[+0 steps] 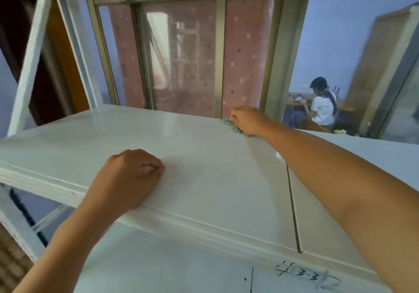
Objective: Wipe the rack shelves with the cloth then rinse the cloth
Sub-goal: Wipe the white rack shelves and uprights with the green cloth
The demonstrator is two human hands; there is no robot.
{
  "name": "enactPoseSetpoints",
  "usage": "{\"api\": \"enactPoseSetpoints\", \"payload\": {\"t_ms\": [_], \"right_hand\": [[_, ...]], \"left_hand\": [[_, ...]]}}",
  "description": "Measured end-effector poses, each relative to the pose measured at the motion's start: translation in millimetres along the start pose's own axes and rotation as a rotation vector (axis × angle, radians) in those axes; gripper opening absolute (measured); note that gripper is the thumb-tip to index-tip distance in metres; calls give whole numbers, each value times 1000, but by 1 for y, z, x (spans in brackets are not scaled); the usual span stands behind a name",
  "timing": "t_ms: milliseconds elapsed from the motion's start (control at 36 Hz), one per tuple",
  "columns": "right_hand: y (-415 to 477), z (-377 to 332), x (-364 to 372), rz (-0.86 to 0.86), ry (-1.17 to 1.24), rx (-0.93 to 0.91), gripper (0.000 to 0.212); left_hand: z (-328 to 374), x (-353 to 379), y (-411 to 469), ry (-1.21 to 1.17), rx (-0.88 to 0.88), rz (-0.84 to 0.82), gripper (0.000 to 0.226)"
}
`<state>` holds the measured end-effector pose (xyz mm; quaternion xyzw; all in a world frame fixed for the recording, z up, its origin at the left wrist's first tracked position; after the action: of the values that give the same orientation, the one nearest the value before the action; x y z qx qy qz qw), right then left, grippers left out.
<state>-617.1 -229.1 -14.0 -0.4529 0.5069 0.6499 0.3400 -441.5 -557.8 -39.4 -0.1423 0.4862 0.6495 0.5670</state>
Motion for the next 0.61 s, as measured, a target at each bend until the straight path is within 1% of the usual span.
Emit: {"api": "enactPoseSetpoints", "payload": {"t_ms": [56, 111, 167, 194, 250, 361, 444, 528, 611], "right_hand": [[1, 12, 3, 12, -32, 21, 28], [0, 18, 7, -10, -24, 33, 29], [-9, 15, 5, -32, -7, 22, 29], [-18, 10, 0, -40, -2, 8, 29], [-44, -5, -15, -39, 4, -45, 30], [-110, -46, -46, -45, 47, -174, 24], [-164, -84, -65, -32, 64, -300, 26], [-214, -120, -84, 13, 86, -409, 29], [-246, -139, -96, 62, 98, -448, 28]], "left_hand": [[10, 3, -2, -10, 25, 1, 11], [26, 11, -5, -29, 87, -12, 11], [43, 19, -7, -28, 146, -33, 6], [50, 22, -8, -19, 167, -47, 10], [56, 27, -9, -1, 211, -58, 17], [50, 29, -11, -13, 216, 3, 14], [44, 27, -13, -54, 209, 43, 14], [44, 26, -17, -64, 246, 45, 16], [51, 27, -22, -63, 274, 30, 14]]}}
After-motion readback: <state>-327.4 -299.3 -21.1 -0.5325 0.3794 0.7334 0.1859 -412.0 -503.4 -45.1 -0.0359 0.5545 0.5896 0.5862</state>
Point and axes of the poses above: each hand's wrist, its own y-axis towards the middle knuckle, its own x-axis out of the palm, z = x × y, the point moved 1 cm from there along y, towards the middle knuckle, and after that the axes turned 4 degrees about -x, right-handed, at the moved point
